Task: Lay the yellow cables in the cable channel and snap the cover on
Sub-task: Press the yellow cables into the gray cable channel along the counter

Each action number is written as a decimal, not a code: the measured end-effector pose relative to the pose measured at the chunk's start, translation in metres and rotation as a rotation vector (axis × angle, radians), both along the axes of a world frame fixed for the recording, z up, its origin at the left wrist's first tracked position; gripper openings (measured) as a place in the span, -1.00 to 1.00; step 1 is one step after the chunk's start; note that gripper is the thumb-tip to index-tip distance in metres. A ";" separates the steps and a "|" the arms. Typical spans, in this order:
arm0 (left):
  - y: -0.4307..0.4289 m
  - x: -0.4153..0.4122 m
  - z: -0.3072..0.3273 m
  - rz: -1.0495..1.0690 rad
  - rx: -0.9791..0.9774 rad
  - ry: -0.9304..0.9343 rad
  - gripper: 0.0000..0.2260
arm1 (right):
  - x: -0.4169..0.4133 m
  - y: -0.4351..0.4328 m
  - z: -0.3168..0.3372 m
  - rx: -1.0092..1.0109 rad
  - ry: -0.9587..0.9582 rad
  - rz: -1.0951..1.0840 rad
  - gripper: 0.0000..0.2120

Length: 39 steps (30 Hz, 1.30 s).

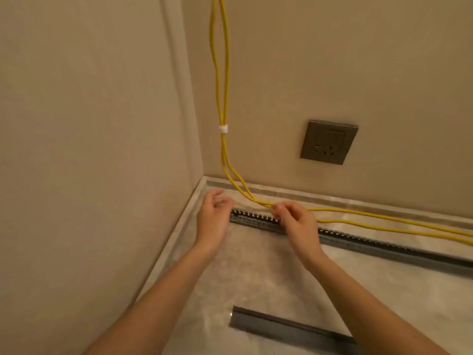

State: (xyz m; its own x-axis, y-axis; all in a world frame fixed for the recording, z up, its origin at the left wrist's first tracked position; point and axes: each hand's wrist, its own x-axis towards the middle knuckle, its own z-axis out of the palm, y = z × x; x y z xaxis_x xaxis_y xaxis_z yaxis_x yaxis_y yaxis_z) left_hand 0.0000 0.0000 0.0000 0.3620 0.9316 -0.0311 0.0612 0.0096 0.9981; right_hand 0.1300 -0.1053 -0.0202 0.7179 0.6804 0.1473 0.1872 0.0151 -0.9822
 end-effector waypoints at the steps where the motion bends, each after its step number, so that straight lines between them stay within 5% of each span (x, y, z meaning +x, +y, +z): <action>1: 0.002 0.007 0.000 0.021 0.031 -0.002 -0.74 | 0.004 0.003 0.001 -0.028 -0.166 -0.014 -0.86; 3: 0.007 0.021 0.001 0.061 0.069 0.020 -0.69 | 0.014 0.009 -0.001 -0.141 -0.463 -0.035 -0.97; 9: 0.011 0.055 0.003 0.041 -0.108 -0.052 -0.76 | 0.039 0.019 -0.012 -0.618 -0.975 0.155 -0.45; 14: 0.005 0.063 -0.007 0.043 -0.146 -0.036 -0.92 | 0.045 0.009 -0.026 -0.718 -1.053 0.222 -0.42; 24: -0.017 0.029 -0.023 -0.011 0.031 0.033 -0.74 | 0.054 -0.035 -0.029 -0.734 -1.094 0.219 -0.43; 29: -0.022 0.005 -0.020 -0.053 -0.057 -0.080 -0.70 | 0.055 -0.055 -0.023 -0.722 -1.077 0.219 -0.54; 35: -0.022 -0.004 -0.012 -0.020 -0.125 -0.144 -0.71 | 0.054 -0.064 -0.010 -0.563 -0.953 0.200 -0.73; 39: -0.017 -0.003 -0.007 -0.038 -0.121 -0.193 -0.70 | 0.052 -0.067 0.001 -0.462 -1.072 0.112 -0.80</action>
